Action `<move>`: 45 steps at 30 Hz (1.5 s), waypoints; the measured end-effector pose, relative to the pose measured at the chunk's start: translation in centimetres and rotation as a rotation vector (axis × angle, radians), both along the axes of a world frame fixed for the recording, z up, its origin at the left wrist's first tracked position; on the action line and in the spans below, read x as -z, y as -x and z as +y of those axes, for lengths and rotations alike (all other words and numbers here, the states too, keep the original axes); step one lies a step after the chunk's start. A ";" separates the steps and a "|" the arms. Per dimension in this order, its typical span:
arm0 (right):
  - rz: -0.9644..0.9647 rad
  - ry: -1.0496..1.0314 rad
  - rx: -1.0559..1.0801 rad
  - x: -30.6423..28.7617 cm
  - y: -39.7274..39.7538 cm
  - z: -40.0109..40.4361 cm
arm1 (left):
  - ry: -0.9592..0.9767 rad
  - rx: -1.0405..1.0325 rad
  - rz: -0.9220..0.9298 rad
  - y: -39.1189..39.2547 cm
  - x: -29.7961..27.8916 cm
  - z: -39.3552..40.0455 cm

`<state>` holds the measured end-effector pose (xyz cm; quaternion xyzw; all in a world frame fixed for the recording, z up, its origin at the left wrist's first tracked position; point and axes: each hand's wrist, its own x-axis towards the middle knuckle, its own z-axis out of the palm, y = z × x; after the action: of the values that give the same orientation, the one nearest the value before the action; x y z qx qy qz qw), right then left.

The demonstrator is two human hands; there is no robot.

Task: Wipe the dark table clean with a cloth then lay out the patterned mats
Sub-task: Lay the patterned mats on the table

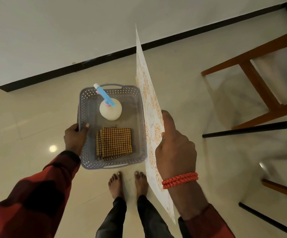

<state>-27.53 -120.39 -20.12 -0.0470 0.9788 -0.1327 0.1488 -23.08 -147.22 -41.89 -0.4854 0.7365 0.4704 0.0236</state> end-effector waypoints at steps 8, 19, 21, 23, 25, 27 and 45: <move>0.059 0.072 -0.007 -3.9 1.2 1.2 | 0.407 -0.202 0.080 -1.9 -8.2 3.2; 0.267 0.415 0.160 -17.0 1.3 9.7 | 0.245 0.378 0.351 0.5 -23.5 14.8; 0.301 0.506 0.232 -19.3 0.8 11.7 | 0.161 0.411 0.334 1.8 -26.1 15.8; 0.313 0.629 0.323 -21.1 0.3 13.3 | 0.047 0.469 0.271 3.2 -28.1 16.2; 0.326 0.774 0.402 -22.8 -0.6 15.0 | -0.112 0.514 0.245 4.6 -30.3 16.6; 0.329 0.880 0.467 -24.1 -1.4 16.3 | -0.182 0.561 0.235 6.0 -32.2 17.1; 0.569 1.001 0.924 -28.3 -9.4 27.3 | -0.354 0.786 0.671 9.8 -44.2 29.1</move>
<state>-18.14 -93.14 8.21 0.2753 0.7219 -0.5952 -0.2211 -32.88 -118.15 2.32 0.0145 0.7393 0.6719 0.0429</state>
